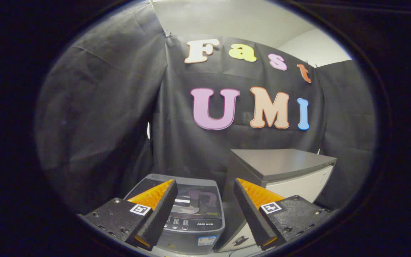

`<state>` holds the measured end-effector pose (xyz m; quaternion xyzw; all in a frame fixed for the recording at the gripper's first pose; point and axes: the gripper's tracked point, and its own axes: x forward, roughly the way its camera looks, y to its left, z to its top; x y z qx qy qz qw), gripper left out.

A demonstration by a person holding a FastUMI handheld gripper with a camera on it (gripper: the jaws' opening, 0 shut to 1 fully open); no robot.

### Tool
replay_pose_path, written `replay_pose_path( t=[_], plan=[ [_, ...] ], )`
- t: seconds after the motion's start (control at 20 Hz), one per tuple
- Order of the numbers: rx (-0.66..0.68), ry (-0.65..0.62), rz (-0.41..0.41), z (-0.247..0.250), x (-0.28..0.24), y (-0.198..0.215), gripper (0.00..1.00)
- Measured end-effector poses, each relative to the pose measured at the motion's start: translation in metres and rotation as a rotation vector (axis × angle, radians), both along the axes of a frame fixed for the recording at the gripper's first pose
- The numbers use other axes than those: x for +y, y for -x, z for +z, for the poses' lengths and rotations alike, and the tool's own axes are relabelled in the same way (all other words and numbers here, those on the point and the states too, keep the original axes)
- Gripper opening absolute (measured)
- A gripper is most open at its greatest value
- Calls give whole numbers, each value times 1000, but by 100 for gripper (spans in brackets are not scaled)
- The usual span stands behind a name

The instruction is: Put the clothes into the washing machine and then close the washing machine lid.

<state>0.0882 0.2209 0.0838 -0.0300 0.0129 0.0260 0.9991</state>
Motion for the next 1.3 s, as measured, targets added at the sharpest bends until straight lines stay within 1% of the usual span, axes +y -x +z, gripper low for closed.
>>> replay_pose_path(
  t=[0.3,0.45,0.55,0.65,0.8,0.9,0.95,1.05,1.15,1.3],
  plan=[
    [-69,-23,-7,24,-33,35,96],
    [-69,-48,-20,20,-47,51,96],
    [-83,-76,-11,19,-51,62,96],
    [-88,-78,-12,17,-61,73,96],
    [-88,-109,-35,3,-76,87,96],
    [-61,-115,-61,-11,-89,92,96],
    [-49,-120,-88,-19,-100,93,96],
    [-15,-141,-91,-33,-107,91,96],
    [9,-161,-76,-38,-108,91,96],
    [-14,-155,-70,-30,-111,90,96]
  ],
)
